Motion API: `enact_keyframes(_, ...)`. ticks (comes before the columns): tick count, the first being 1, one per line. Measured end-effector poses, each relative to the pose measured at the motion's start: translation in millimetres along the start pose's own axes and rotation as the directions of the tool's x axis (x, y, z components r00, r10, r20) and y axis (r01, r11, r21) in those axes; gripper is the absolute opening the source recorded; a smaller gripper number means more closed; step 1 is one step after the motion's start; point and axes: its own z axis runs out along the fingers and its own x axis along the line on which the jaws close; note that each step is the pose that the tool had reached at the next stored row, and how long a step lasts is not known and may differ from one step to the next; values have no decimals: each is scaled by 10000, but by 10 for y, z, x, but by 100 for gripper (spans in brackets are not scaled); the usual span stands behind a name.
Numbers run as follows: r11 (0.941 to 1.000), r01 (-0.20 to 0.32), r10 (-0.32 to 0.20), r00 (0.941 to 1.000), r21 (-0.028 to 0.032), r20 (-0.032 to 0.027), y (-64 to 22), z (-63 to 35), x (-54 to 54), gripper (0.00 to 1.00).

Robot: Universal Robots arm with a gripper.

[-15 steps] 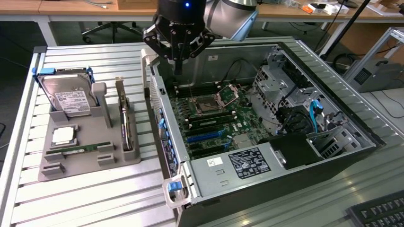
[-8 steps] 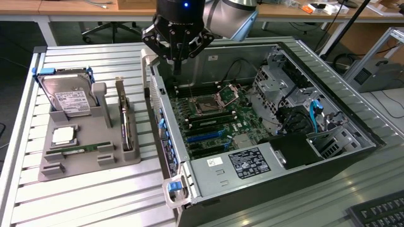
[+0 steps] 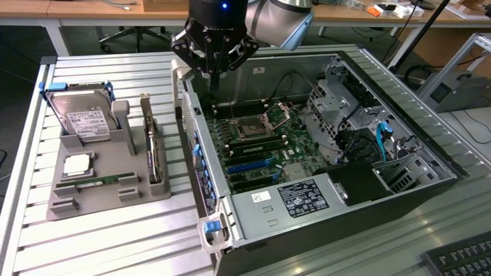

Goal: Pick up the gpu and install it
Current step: 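Reach for the gpu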

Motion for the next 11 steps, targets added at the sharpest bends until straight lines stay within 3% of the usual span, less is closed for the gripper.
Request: enact_keyframes(11,10000,0,0,10000,0,0,-1,0,20,10)
